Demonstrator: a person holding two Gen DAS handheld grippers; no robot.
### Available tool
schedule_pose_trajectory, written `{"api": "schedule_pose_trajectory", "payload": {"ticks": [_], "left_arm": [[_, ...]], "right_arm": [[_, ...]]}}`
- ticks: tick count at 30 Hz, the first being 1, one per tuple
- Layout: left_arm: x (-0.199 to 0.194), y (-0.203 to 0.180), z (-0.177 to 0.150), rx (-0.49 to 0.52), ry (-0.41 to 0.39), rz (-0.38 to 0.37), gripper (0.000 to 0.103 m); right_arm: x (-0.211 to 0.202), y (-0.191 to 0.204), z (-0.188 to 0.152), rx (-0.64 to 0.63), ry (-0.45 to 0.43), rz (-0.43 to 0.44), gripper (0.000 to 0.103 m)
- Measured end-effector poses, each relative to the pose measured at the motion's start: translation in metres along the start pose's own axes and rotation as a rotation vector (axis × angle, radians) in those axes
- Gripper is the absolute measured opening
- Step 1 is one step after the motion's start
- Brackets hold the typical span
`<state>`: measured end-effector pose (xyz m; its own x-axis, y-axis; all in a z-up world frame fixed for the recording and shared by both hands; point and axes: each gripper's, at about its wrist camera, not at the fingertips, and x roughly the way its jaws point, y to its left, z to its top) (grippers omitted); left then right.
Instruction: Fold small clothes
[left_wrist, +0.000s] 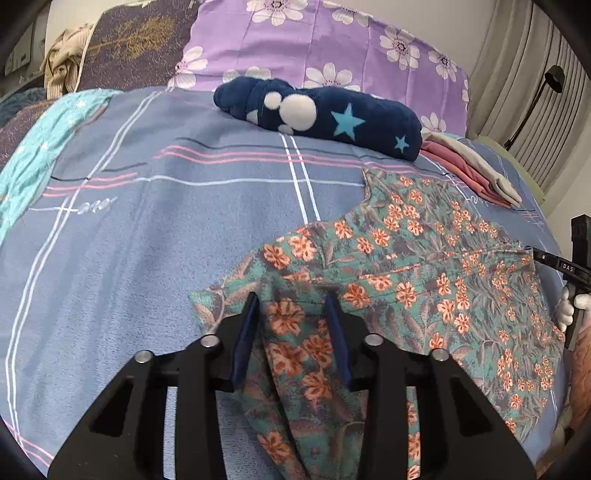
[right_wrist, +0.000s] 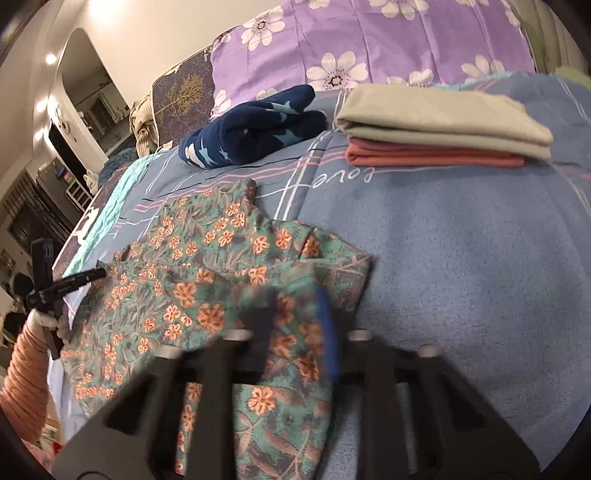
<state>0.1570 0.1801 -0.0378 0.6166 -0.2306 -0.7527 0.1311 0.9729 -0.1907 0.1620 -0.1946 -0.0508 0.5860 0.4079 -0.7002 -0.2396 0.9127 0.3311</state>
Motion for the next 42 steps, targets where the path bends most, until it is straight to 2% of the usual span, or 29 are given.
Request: {"api": "schedule_pose_trajectory", "payload": {"ticks": [1, 3, 5, 9, 12, 13, 16, 18, 21, 25, 29, 32, 35, 37, 38, 40, 42], "left_arm": [[-0.004, 0.0, 0.001, 0.0, -0.017, -0.004, 0.016], [-0.014, 0.001, 0.002, -0.017, -0.048, -0.054, 0.007], [-0.024, -0.001, 0.002, -0.017, -0.082, -0.082, 0.006], [-0.048, -0.01, 0.005, 0.005, -0.145, -0.079, 0.005], [-0.075, -0.015, 0.014, 0.005, -0.216, -0.125, 0.005], [-0.087, -0.016, 0.022, 0.006, -0.251, -0.142, 0.005], [-0.103, -0.023, 0.045, 0.041, -0.307, -0.117, 0.005], [-0.103, -0.023, 0.06, 0.044, -0.317, -0.113, 0.005], [-0.082, -0.024, 0.085, 0.064, -0.297, -0.066, 0.005], [-0.01, -0.012, 0.101, 0.053, -0.183, 0.019, 0.005], [0.051, 0.006, 0.095, 0.013, -0.076, 0.052, 0.005], [0.087, 0.013, 0.077, 0.018, 0.02, 0.084, 0.006], [0.077, 0.022, 0.077, -0.018, -0.01, 0.063, 0.01], [0.061, 0.023, 0.076, -0.01, -0.024, 0.088, 0.011], [0.05, 0.023, 0.072, -0.006, -0.036, 0.081, 0.012], [0.023, 0.022, 0.06, -0.006, -0.067, 0.056, 0.021], [-0.002, 0.02, 0.043, -0.004, -0.097, 0.025, 0.023]], "right_arm": [[-0.003, 0.0, 0.0, -0.001, -0.01, 0.003, 0.005], [-0.014, 0.002, 0.002, 0.0, -0.048, 0.01, 0.004], [-0.027, 0.002, 0.005, 0.007, -0.091, 0.025, 0.004], [-0.052, 0.005, 0.011, 0.02, -0.164, 0.04, 0.004], [-0.073, 0.009, 0.02, 0.019, -0.234, 0.052, 0.003], [-0.077, 0.011, 0.023, 0.016, -0.249, 0.049, 0.003], [-0.09, 0.011, 0.041, 0.021, -0.309, 0.037, 0.003], [-0.087, 0.008, 0.054, 0.033, -0.321, 0.022, 0.003], [-0.062, 0.002, 0.076, 0.034, -0.287, -0.017, 0.003], [-0.008, -0.012, 0.094, 0.038, -0.194, -0.062, 0.003], [0.052, -0.031, 0.093, 0.058, -0.088, -0.121, 0.003], [0.078, -0.044, 0.077, 0.093, -0.022, -0.137, 0.005], [0.077, -0.058, 0.07, 0.15, -0.032, -0.095, 0.006], [0.064, -0.06, 0.067, 0.177, -0.053, -0.095, 0.015], [0.054, -0.059, 0.064, 0.179, -0.066, -0.086, 0.016], [0.034, -0.054, 0.056, 0.162, -0.077, -0.063, 0.017], [0.012, -0.046, 0.038, 0.132, -0.078, -0.047, 0.022]]}}
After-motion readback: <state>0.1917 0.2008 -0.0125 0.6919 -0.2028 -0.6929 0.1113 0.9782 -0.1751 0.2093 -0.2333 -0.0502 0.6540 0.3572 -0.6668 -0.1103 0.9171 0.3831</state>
